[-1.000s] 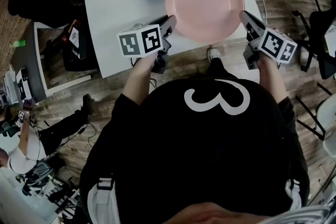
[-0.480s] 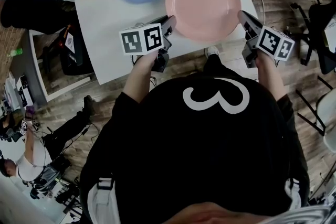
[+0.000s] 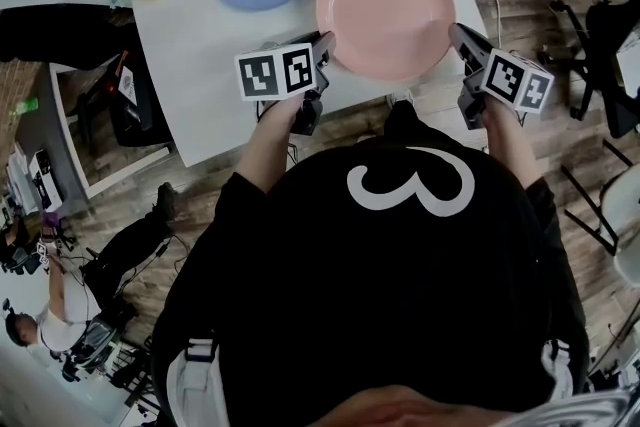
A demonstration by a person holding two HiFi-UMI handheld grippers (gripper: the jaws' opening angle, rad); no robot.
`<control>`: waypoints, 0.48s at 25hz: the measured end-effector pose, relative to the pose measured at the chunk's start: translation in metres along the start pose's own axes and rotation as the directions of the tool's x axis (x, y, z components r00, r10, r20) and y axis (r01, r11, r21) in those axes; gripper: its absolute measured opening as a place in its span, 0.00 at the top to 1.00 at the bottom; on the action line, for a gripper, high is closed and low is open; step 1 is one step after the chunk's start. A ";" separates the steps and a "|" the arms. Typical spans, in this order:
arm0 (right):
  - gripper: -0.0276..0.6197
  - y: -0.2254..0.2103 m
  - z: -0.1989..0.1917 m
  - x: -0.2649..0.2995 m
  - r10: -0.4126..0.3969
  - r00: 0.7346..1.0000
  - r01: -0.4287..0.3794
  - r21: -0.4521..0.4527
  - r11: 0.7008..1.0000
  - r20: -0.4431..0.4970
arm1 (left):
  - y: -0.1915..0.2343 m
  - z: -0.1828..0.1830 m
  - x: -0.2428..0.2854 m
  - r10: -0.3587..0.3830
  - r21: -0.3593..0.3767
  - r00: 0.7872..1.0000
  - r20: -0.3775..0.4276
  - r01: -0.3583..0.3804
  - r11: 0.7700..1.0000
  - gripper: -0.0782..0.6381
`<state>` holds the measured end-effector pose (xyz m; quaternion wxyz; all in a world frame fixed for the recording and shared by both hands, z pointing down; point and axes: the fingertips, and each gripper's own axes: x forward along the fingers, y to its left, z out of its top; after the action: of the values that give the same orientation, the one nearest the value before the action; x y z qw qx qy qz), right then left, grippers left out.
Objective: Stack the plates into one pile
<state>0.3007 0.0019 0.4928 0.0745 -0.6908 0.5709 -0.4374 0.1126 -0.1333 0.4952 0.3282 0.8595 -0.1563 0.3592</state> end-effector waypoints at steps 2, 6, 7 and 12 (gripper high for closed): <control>0.89 -0.003 0.000 0.001 -0.007 1.000 0.007 -0.008 1.000 -0.008 | 0.000 0.000 0.004 0.003 0.000 1.000 0.003 -0.003 1.000 0.78; 0.89 -0.005 -0.001 0.005 -0.007 1.000 0.006 -0.012 1.000 -0.023 | 0.003 0.000 0.008 0.016 -0.003 1.000 -0.008 -0.016 1.000 0.78; 0.89 -0.005 -0.001 0.007 -0.002 1.000 0.002 -0.019 1.000 -0.030 | 0.004 0.000 0.009 0.021 0.000 1.000 -0.012 -0.021 1.000 0.78; 0.89 -0.008 -0.002 0.011 0.000 0.998 -0.002 -0.036 0.999 -0.058 | 0.007 -0.002 0.015 0.033 -0.006 0.999 -0.021 -0.033 0.999 0.78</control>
<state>0.3050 -0.0046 0.5046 0.0456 -0.6789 0.5810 -0.4466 0.1186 -0.1380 0.5101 0.3265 0.8521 -0.1681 0.3729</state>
